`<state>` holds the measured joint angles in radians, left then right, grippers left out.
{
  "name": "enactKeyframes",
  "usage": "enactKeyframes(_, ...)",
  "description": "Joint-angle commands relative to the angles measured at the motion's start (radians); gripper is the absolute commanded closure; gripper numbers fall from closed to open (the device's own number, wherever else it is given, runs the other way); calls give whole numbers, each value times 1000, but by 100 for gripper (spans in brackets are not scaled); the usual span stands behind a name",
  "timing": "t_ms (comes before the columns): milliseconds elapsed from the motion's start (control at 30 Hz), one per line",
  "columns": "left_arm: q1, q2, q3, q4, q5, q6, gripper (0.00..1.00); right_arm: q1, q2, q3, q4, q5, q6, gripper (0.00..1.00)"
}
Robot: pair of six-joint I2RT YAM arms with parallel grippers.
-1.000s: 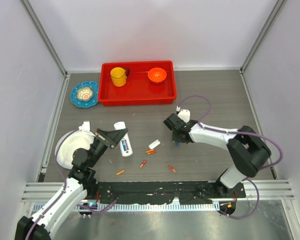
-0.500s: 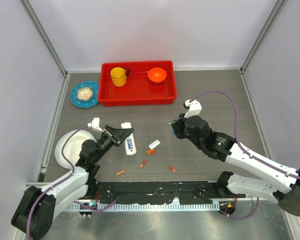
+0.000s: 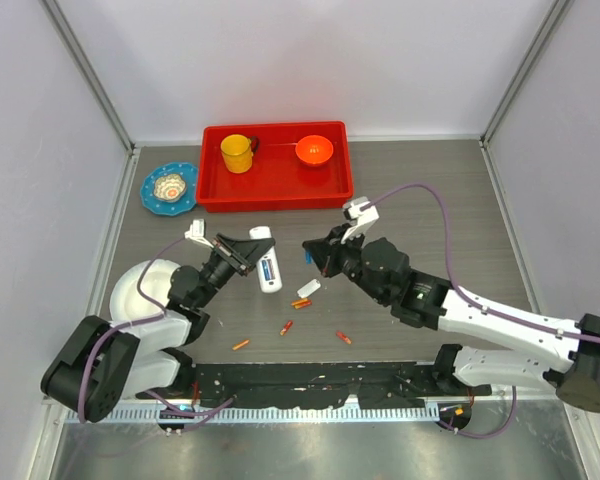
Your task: Load the batteries into the remote control
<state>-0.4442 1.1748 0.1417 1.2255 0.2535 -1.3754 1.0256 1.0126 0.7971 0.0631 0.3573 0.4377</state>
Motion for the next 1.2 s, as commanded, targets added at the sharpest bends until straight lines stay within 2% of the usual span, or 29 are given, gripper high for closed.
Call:
enactKeyframes(0, -14, 13, 62, 230, -19, -11, 100, 94, 84, 57, 170, 51, -89, 99)
enactKeyframes(167, -51, 66, 85, 276, -31, 2, 100, 137, 110, 47, 204, 60, -158, 99)
enactKeyframes(300, -93, 131, 107, 321, -37, -2, 100, 146, 89, 8, 279, 86, -166, 99)
enactKeyframes(500, -149, 170, 148, 321, -63, 19, 100, 160, 107, 14, 299, 137, -168, 99)
enactKeyframes(1167, -198, 126, 131, 321, -240, 45, 99, 180, 149, -50, 374, 227, -155, 99)
